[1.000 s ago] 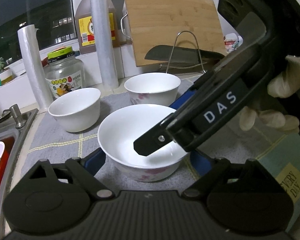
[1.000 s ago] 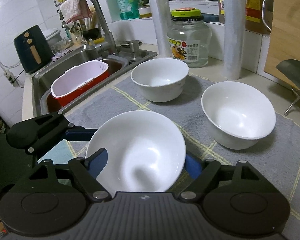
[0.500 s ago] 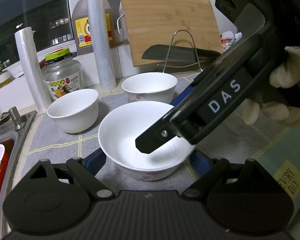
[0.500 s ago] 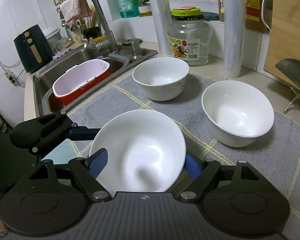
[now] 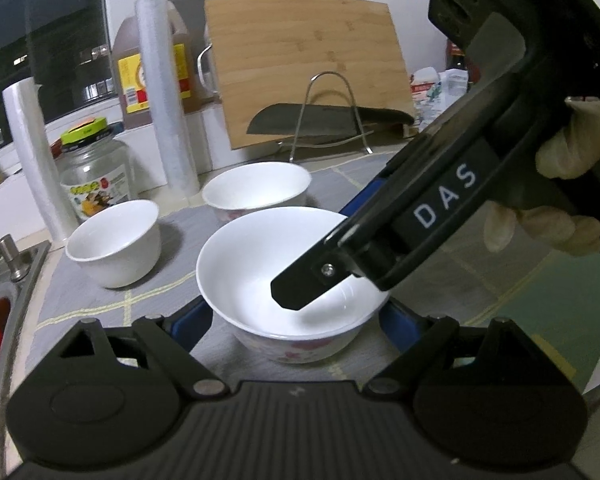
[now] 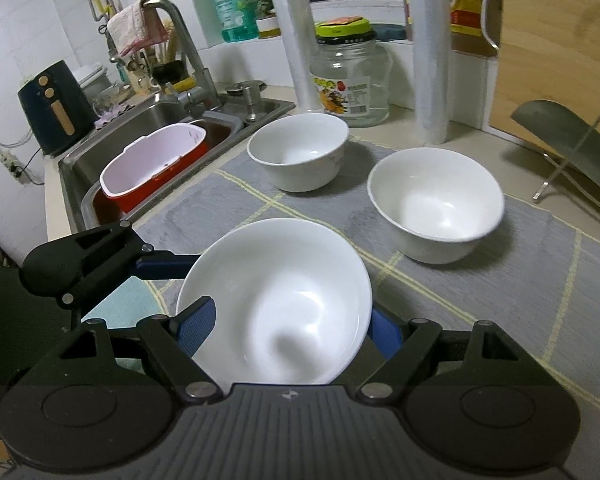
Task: Organize plates and bowls
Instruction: 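Lift the bowl and carry it toward the plate stack with the right tool, then lower the bowl beside the plate stack and open the right tool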
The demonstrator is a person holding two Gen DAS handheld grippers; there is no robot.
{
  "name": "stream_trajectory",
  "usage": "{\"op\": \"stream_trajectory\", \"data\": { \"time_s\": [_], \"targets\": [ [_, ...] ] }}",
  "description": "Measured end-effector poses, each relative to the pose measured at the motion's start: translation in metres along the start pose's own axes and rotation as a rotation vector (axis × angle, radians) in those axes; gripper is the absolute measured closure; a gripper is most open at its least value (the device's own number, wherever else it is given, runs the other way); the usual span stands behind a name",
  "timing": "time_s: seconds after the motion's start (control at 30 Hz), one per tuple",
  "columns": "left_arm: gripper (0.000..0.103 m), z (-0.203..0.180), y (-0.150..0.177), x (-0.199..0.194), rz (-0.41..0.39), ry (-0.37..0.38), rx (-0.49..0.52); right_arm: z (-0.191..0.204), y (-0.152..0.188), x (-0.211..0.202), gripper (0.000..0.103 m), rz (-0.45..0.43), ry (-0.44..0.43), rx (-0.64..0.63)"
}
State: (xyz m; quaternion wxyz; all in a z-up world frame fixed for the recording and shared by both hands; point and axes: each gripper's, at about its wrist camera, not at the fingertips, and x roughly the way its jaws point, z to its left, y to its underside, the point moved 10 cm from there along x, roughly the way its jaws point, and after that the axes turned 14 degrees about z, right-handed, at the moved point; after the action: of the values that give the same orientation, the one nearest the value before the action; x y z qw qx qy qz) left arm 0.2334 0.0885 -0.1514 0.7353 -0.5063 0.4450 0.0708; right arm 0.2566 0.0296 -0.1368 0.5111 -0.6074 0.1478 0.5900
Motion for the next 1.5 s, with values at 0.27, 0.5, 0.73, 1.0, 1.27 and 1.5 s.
{"op": "stream_trajectory", "data": {
  "time_s": [0.27,0.5,0.73,1.0,1.27,1.5],
  "targets": [
    [0.013,-0.025,-0.006,0.002,0.002,0.051,0.033,-0.013,0.023,-0.018,0.017,-0.009,0.036,0.041],
    [0.013,-0.049,-0.013,0.009,0.003,0.104,0.075,-0.031,0.045,-0.033,0.017,-0.012,0.072,0.094],
    [0.013,-0.073,-0.022,0.020,0.006,0.154,0.117,-0.052,0.065,-0.044,0.017,-0.014,0.107,0.154],
    [0.013,-0.088,-0.028,0.033,0.023,0.190,0.143,-0.070,0.078,-0.047,0.017,-0.006,0.124,0.195],
    [0.013,-0.090,-0.028,0.037,0.042,0.207,0.123,-0.074,0.081,-0.045,0.016,0.008,0.117,0.196],
    [0.008,-0.090,-0.029,0.037,0.032,0.197,0.121,-0.072,0.080,-0.040,0.005,0.008,0.107,0.189]
  ]
}}
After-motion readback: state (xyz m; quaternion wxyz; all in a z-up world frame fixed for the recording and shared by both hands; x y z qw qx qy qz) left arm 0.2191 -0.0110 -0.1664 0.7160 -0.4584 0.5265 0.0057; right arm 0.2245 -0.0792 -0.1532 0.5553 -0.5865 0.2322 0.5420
